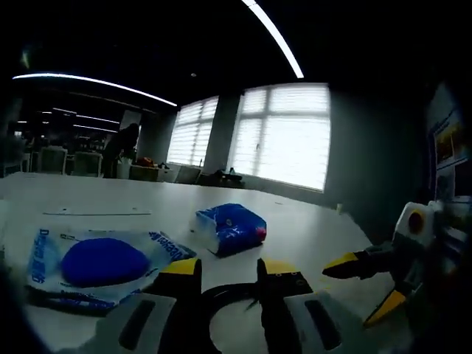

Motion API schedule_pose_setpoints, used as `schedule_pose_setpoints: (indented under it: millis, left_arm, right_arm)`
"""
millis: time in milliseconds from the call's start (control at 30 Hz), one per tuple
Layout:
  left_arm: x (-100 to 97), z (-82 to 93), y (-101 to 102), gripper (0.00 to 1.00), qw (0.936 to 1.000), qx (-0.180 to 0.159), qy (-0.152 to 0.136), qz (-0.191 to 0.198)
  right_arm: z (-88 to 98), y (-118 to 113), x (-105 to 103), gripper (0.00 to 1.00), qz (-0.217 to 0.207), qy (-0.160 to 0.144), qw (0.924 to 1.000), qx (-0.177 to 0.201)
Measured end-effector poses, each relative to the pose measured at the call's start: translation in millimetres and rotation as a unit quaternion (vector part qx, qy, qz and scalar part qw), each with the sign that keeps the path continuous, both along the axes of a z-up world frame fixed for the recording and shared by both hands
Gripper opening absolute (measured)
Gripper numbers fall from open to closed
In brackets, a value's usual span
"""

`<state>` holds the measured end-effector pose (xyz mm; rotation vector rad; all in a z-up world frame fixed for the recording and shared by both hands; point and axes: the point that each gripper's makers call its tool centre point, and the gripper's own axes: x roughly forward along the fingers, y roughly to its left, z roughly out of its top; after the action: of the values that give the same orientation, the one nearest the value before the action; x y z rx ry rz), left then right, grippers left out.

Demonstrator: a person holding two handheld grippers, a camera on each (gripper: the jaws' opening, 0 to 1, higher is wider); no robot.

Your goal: Arrange the tabletop items into an orderly group along one side of the table until the central work area is clear of visible clutter.

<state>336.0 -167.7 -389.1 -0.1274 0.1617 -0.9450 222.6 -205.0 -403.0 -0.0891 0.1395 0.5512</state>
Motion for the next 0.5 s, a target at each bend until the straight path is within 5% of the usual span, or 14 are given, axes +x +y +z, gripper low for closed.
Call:
schedule_pose_setpoints:
  millis: [133, 500]
  left_arm:
    - [-10.4, -4.3, -15.9, 0.25, 0.9985, 0.026, -0.023, -0.042]
    - [-2.4, 0.2, -30.6, 0.21, 0.9983, 0.032, -0.02, -0.044]
  right_arm:
    - [4.5, -7.3, 3.7, 0.38, -0.008, -0.002, 0.9999, 0.012]
    - [16.4, -33.3, 22.0, 0.31, -0.027, -0.01, 0.9995, -0.014]
